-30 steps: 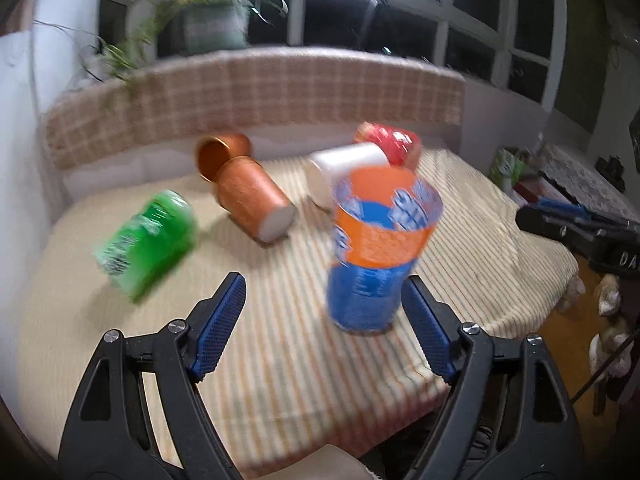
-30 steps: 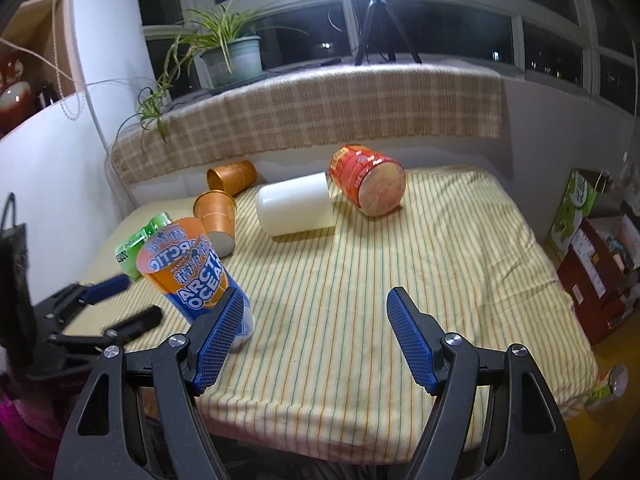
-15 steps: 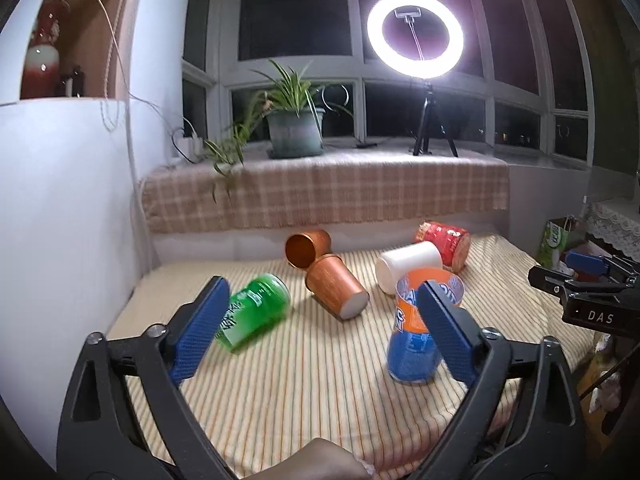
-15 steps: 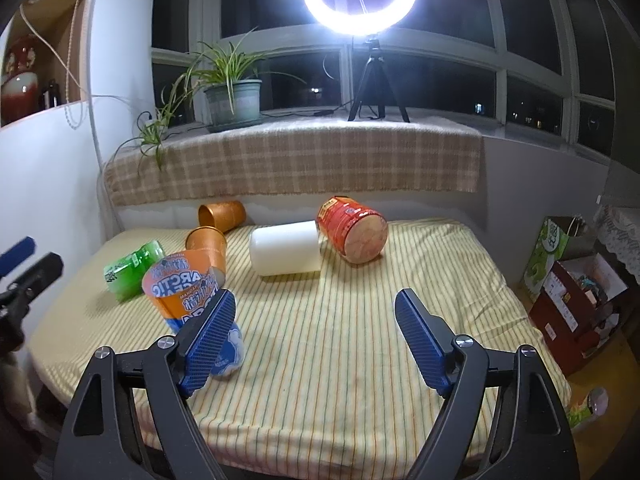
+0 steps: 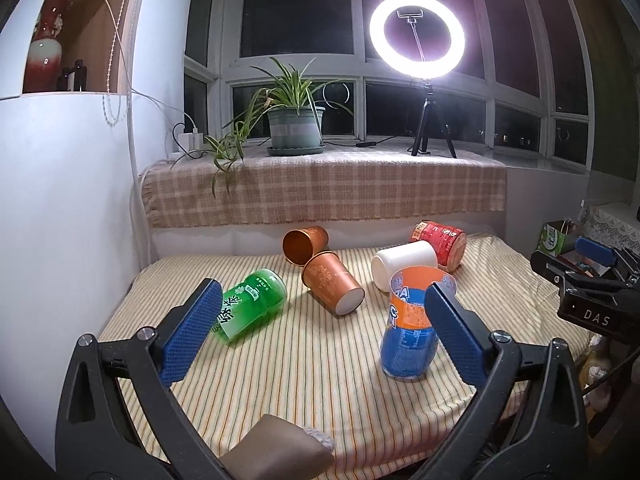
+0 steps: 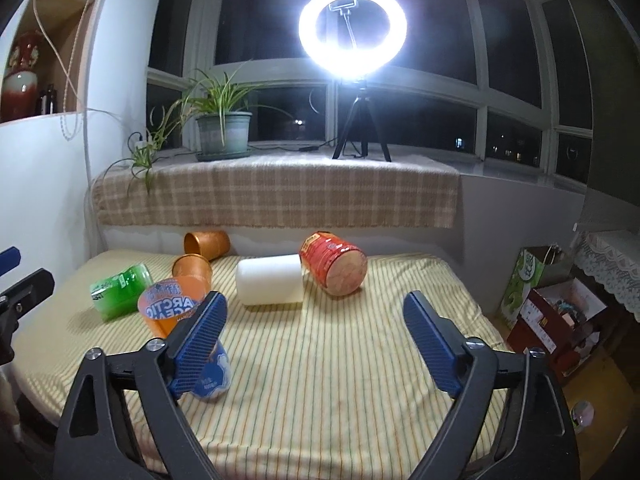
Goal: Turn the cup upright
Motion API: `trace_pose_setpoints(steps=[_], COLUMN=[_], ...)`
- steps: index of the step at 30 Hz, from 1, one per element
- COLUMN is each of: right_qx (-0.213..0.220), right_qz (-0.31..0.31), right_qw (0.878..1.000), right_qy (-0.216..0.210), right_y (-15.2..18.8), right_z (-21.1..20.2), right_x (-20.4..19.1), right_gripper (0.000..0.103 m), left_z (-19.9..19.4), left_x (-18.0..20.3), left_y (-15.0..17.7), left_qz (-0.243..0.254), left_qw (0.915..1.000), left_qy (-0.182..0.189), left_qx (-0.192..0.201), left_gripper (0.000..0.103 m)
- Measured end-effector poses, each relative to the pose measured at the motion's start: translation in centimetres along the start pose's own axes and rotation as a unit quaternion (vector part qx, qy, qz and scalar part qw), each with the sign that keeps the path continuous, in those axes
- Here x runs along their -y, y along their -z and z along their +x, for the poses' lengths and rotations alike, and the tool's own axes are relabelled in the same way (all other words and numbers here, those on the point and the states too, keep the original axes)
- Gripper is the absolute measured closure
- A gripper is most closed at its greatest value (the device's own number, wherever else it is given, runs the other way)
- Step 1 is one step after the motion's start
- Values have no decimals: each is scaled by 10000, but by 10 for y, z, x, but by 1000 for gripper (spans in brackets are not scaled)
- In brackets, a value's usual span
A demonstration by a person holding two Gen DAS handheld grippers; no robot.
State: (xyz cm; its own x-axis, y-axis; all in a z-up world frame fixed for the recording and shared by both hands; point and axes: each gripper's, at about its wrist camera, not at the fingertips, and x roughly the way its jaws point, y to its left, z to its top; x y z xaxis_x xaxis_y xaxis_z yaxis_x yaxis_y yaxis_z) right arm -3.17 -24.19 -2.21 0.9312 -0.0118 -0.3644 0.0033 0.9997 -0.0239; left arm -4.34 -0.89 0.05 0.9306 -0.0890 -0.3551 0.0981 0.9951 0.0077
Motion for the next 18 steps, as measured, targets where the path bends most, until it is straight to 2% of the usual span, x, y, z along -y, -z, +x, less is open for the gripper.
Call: trace_pose_setpoints(steps=[3,18], right_qx=[113,226], right_qz=[53,55], right_qw=[9999,9996], right_qy=[71,177], right_y=[-1,-3], right_z=[-3,-2], right_x=[1,1], right_gripper=[3,3], left_z=[-1,0], left_x=[-1,-2], left_y=[0,-1], left_qz=[-15,-9], left_qw=[10000,9998], left_qy=[-28,-176], left_qx=[6,-34], left_gripper=[0,0])
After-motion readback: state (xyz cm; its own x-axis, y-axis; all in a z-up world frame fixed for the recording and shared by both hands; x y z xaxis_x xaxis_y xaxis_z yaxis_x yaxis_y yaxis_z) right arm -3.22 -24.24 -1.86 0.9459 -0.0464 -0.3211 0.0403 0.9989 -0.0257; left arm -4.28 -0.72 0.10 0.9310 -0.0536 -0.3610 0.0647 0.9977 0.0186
